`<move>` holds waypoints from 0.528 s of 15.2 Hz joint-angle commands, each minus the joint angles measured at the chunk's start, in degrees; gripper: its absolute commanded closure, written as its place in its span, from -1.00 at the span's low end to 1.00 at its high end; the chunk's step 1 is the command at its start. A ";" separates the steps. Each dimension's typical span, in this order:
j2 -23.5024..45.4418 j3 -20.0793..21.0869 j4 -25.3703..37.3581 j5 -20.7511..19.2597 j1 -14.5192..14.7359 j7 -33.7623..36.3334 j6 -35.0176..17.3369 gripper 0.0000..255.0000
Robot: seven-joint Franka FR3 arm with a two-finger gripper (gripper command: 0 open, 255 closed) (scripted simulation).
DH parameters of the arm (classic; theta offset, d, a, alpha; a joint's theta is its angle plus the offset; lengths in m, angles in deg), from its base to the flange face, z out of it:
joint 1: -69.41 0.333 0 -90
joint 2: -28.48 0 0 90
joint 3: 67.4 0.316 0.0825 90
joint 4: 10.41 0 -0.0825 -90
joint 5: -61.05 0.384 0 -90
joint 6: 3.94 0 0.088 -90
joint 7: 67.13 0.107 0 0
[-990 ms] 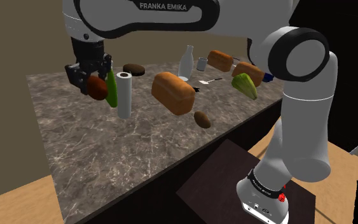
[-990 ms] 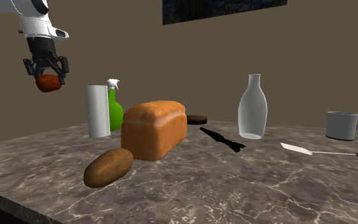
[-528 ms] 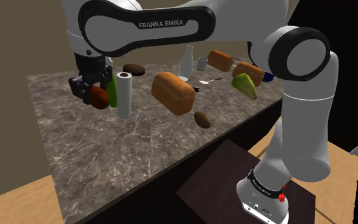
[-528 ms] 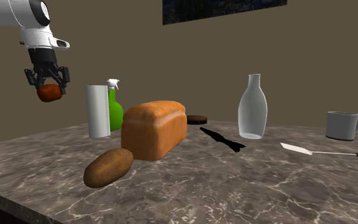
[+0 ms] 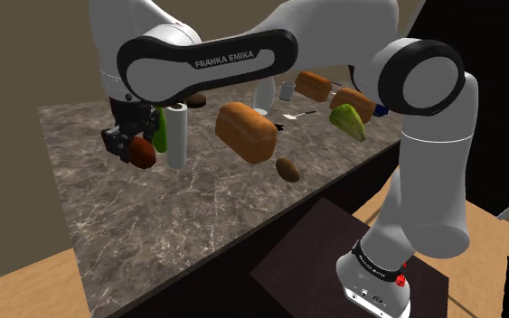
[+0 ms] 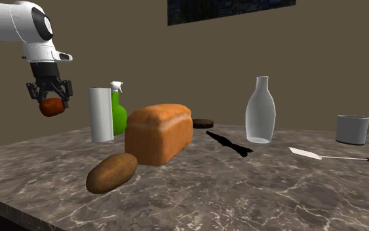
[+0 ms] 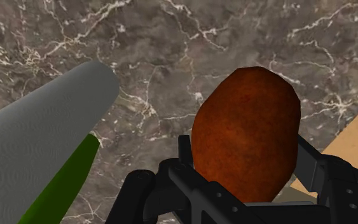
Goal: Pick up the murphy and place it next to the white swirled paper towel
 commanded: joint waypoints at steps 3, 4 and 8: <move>0.68 -0.16 -2.12 -0.38 -0.04 0.51 -2.77 1.00; 0.87 -0.20 -2.60 -0.49 -0.04 0.63 -3.43 1.00; 1.75 -0.40 -4.38 -0.94 -0.03 1.16 -6.03 1.00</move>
